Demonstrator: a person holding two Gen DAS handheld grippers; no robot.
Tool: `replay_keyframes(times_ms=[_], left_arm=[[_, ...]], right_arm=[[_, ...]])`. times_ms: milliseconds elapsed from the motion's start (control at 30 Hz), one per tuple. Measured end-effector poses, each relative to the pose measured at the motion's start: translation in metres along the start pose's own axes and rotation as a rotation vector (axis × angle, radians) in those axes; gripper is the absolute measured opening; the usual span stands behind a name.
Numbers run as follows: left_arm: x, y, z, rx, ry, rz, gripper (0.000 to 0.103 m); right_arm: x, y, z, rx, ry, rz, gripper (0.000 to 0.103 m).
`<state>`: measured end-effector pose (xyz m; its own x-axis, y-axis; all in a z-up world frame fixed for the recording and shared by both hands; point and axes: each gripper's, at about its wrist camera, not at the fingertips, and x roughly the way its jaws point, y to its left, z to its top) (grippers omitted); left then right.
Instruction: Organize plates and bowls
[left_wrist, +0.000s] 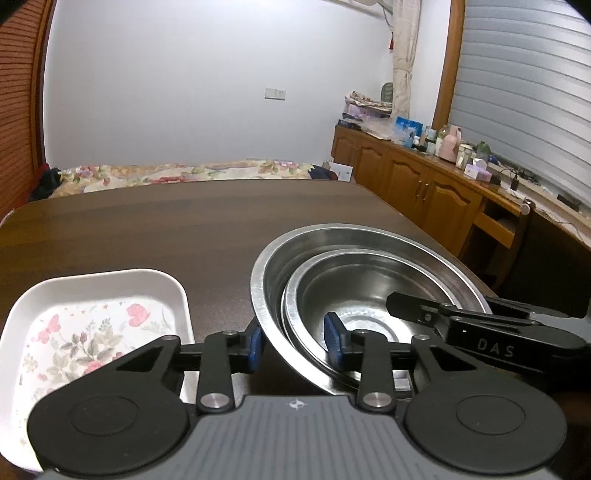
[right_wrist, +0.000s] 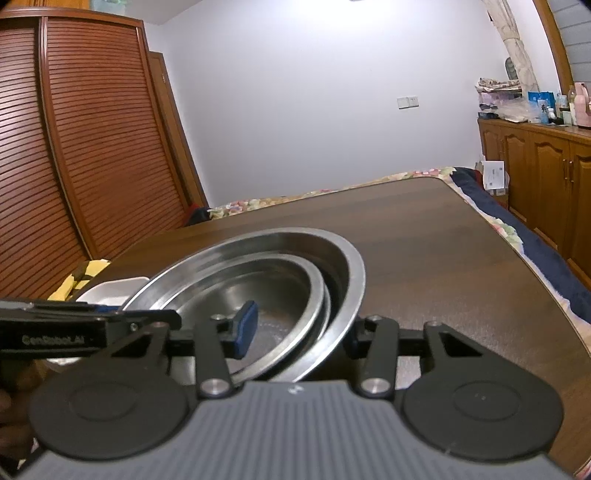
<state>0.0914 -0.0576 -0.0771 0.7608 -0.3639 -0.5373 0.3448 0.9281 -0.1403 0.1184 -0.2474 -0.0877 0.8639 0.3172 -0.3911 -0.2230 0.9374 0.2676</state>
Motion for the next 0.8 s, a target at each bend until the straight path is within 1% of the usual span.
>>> replay_keyframes(times_ms=[133,233,400,600,800], left_arm=[[-0.006,0.000,0.001,0.003,-0.016,-0.001,0.035],[-0.011,0.001,0.004,-0.004,-0.027,-0.008,0.035],[-0.020,0.003,0.010,-0.002,-0.056,-0.003,0.035],[-0.035,0.014,0.019,-0.013,-0.093,0.003,0.035],[-0.055,0.031,0.024,-0.026,-0.122,0.027,0.035]], right_arm=[[-0.001,-0.003,0.002,0.022,0.001,0.003,0.042],[-0.001,-0.005,0.004,0.043,0.002,0.015,0.041],[-0.004,0.000,0.010,0.032,-0.019,0.026,0.038],[-0.006,0.011,0.022,0.010,-0.046,0.062,0.038],[0.000,0.027,0.031,-0.011,-0.060,0.109,0.038]])
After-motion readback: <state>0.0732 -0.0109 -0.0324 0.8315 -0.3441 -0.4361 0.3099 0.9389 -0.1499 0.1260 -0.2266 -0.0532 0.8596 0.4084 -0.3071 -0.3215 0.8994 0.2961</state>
